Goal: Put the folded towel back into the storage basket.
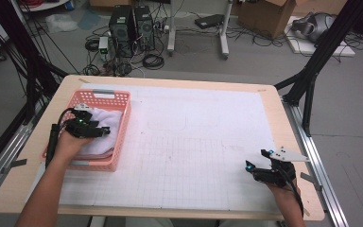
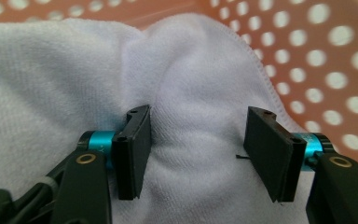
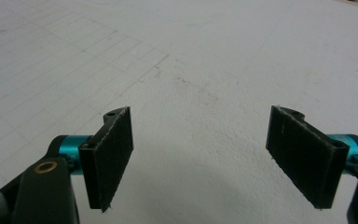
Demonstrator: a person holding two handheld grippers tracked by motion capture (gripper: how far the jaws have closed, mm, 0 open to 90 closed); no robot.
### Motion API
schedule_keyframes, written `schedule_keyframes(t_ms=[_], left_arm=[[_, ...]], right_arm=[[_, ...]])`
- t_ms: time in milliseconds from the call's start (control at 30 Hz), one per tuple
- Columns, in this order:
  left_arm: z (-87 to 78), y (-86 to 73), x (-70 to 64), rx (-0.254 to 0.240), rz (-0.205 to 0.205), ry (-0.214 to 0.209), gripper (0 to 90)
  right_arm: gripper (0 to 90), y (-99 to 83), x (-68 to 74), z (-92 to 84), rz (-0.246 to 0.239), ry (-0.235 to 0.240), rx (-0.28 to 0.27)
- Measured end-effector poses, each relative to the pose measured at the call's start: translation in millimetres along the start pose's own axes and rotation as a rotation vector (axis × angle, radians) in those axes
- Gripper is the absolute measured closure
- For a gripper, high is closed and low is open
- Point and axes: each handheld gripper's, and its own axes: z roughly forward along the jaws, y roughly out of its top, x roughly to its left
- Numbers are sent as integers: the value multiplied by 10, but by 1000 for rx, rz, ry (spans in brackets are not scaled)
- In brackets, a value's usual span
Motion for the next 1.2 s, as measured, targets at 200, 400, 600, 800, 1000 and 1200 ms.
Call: schedule_keyframes(t_ms=[200,400,600,800,1000,1200], left_arm=[[-94,20,4,-50,-51,38,384],[-160,-51,187,-2,-213,158,387],[-112,-84,252,24,-240,201,356],[-297,-59,231,-144,-236,155,352],[-626,-32,156,-459,-211,72,310],[-820,-27,-42,-608,-182,23,170]], right_arm=[[219,-6,-10,-9,7,-2,-1],[219,-6,-10,-18,6,-4,-2],[219,-10,-17,-24,7,-4,-3],[219,-11,-26,-43,11,-6,-8],[219,-9,-22,-43,9,-4,-5],[219,-8,-28,-54,12,-7,-12]])
